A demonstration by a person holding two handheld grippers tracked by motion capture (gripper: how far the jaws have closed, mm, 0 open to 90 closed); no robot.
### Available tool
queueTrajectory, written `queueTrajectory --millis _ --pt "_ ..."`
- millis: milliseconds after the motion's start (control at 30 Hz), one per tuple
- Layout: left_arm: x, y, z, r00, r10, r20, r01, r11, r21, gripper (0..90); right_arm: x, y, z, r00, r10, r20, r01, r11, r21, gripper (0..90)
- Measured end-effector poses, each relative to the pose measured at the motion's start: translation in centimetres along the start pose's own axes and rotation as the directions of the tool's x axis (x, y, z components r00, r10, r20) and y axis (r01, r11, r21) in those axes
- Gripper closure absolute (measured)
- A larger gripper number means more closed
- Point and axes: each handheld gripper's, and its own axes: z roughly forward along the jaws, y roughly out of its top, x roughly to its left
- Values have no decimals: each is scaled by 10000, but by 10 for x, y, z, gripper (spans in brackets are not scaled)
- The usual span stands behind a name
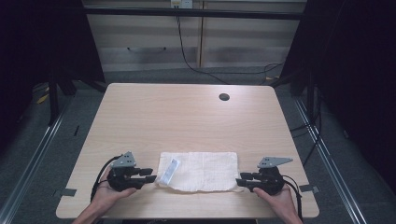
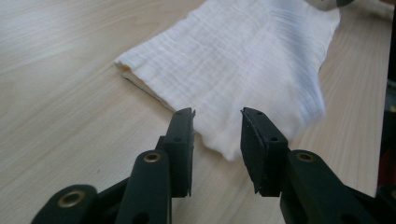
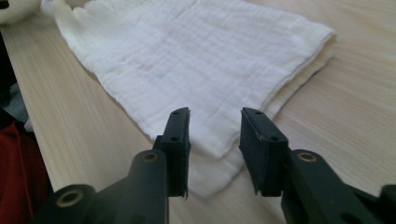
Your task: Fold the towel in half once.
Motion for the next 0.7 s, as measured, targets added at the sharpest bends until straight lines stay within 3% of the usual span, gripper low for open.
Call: queueTrajectory --millis 67,167,300,333,367,533,633,700 --pt "8 6 -2 9996 -276 -91 273 9994 -233 628 -3 5 -5 9999 113 -107 -117 9992 -383 581" --pt "11 11 4 9995 -238 -206 233 9995 -234 643 -6 12 -5 10000 -7 50 9 9990 -448 584" --pt "19 28 29 9995 -5 -317 6 10000 40 686 -17 35 4 9989 -225 404 249 9978 -622 640" --pt "19 28 29 9995 -5 -317 6 10000 40 711 -17 35 4 9989 -225 404 249 9978 -622 640" --pt "21 33 39 9997 66 -249 -63 9999 139 730 -23 46 11 9971 -465 596 500 9970 -599 668" --pt "26 34 61 9991 176 -396 -150 9976 669 767 -44 64 34 9968 -259 757 291 9987 -417 727" --pt "28 31 66 9987 255 -434 -221 9968 775 768 -52 65 48 9964 66 851 -42 9996 -283 668" --pt "27 31 65 9984 301 -476 -263 9966 784 768 -54 62 56 9946 27 1041 -14 9999 -127 647"
